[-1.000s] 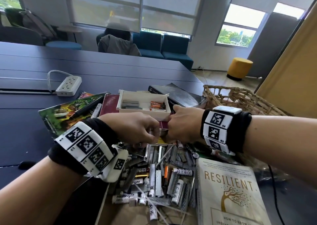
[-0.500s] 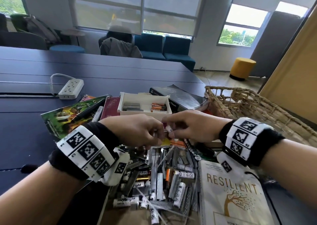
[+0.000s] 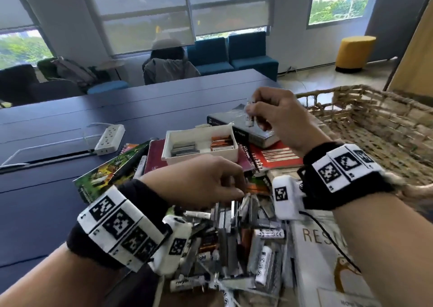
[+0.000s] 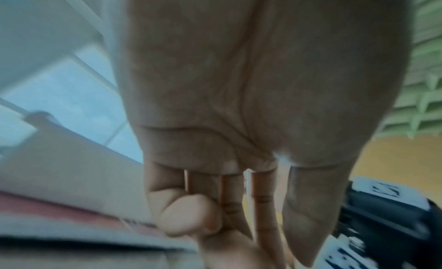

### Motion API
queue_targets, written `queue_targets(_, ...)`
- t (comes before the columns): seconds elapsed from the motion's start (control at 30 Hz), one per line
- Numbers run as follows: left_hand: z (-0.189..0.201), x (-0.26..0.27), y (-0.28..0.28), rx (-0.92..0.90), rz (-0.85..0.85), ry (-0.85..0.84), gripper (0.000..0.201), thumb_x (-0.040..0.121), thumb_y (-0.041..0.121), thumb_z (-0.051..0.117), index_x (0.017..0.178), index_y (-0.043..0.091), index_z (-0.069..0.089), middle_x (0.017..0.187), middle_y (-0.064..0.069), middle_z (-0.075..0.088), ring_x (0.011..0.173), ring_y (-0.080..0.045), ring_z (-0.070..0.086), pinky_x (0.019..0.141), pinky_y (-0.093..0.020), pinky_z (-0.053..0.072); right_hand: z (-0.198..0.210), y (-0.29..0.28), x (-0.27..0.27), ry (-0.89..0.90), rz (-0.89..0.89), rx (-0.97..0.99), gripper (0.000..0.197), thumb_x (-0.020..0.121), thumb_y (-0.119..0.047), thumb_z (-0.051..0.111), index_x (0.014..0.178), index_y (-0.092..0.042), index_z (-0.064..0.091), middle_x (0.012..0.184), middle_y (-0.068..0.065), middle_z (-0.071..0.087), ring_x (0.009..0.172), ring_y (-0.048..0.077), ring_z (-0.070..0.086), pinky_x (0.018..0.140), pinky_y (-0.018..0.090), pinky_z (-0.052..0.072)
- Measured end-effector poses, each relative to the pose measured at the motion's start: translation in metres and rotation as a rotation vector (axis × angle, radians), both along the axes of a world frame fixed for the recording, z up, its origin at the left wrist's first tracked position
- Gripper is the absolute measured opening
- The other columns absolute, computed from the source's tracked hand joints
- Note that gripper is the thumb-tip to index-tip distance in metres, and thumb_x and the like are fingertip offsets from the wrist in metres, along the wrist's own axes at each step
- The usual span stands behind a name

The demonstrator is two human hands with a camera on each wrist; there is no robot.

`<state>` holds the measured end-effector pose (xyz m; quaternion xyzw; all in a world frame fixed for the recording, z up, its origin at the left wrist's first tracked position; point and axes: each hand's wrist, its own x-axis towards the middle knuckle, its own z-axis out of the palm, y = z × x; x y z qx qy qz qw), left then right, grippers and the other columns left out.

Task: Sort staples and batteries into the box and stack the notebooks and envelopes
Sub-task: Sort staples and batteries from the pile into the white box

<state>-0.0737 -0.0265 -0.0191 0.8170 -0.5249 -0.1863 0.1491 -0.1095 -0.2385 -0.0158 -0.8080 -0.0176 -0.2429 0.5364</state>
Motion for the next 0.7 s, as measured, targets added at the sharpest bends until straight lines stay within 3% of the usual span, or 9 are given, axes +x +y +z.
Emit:
queue_targets(0.13, -0.009, -0.016, -0.018, 0.103, -0.108, -0.079, 0.012, 0.096, 0.041, 0.066, 0.103, 0.033, 0.070, 0.085, 0.013, 0.067, 0.075, -0.004, 0.062, 0.070, -0.026, 0.053, -0.020, -0.009, 0.000, 0.007, -0.059, 0.074, 0.025, 0.096, -0.018, 0.066, 0.072, -0.017, 0.057, 0.071, 0.008, 0.054, 0.064, 0.021, 0.047, 0.062, 0.036, 0.043)
queue_targets(0.23, -0.012, -0.025, -0.031, 0.174, -0.173, -0.120, 0.018, 0.095, 0.041, 0.068, 0.107, 0.028, 0.069, 0.091, 0.013, 0.068, 0.078, -0.002, 0.062, 0.069, -0.022, 0.051, -0.026, -0.013, -0.001, 0.026, -0.047, 0.035, 0.023, 0.094, -0.018, 0.065, 0.076, -0.005, 0.058, 0.068, 0.010, 0.053, 0.062, 0.023, 0.046, 0.061, 0.041, 0.042)
queue_targets(0.33, -0.016, -0.031, -0.041, 0.213, -0.232, -0.141, 0.024, 0.093, 0.044, 0.070, 0.107, 0.024, 0.070, 0.085, 0.014, 0.065, 0.071, -0.002, 0.059, 0.065, -0.020, 0.047, -0.028, -0.016, -0.004, 0.012, -0.038, 0.004, 0.020, 0.093, -0.017, 0.064, 0.079, -0.003, 0.060, 0.066, 0.013, 0.057, 0.059, 0.021, 0.050, 0.059, 0.041, 0.044)
queue_targets(0.47, -0.023, -0.032, -0.050, 0.241, -0.251, -0.190, 0.018, 0.090, 0.043, 0.073, 0.087, 0.034, 0.057, 0.071, 0.017, 0.054, 0.065, -0.001, 0.054, 0.062, -0.018, 0.042, -0.034, -0.021, -0.009, 0.016, -0.050, 0.018, 0.016, 0.093, -0.013, 0.065, 0.081, -0.004, 0.063, 0.062, 0.003, 0.061, 0.057, 0.014, 0.052, 0.058, 0.035, 0.045)
queue_targets(0.53, -0.028, -0.034, -0.054, 0.232, -0.258, -0.199, 0.023, 0.088, 0.044, 0.074, 0.093, 0.026, 0.061, 0.076, 0.016, 0.057, 0.066, -0.002, 0.055, 0.063, -0.018, 0.046, -0.036, -0.023, -0.009, 0.019, -0.075, 0.040, 0.015, 0.092, -0.014, 0.066, 0.081, -0.004, 0.063, 0.066, 0.009, 0.066, 0.058, 0.016, 0.055, 0.060, 0.037, 0.049)
queue_targets(0.6, -0.029, -0.035, -0.055, 0.234, -0.266, -0.191, 0.025, 0.087, 0.045, 0.074, 0.101, 0.026, 0.067, 0.082, 0.014, 0.060, 0.071, -0.004, 0.057, 0.069, -0.024, 0.053, -0.037, -0.025, -0.009, 0.020, -0.089, 0.061, 0.015, 0.093, -0.014, 0.066, 0.081, -0.004, 0.063, 0.072, 0.014, 0.070, 0.057, 0.014, 0.057, 0.060, 0.036, 0.050)
queue_targets(0.7, -0.028, -0.029, -0.054, 0.271, -0.257, -0.182, 0.022, 0.086, 0.044, 0.071, 0.088, 0.023, 0.066, 0.082, 0.008, 0.064, 0.073, -0.011, 0.061, 0.072, -0.038, 0.055, -0.036, -0.025, -0.011, 0.024, -0.094, 0.081, 0.016, 0.094, -0.013, 0.065, 0.084, -0.001, 0.063, 0.077, 0.021, 0.069, 0.056, 0.014, 0.055, 0.057, 0.033, 0.049)
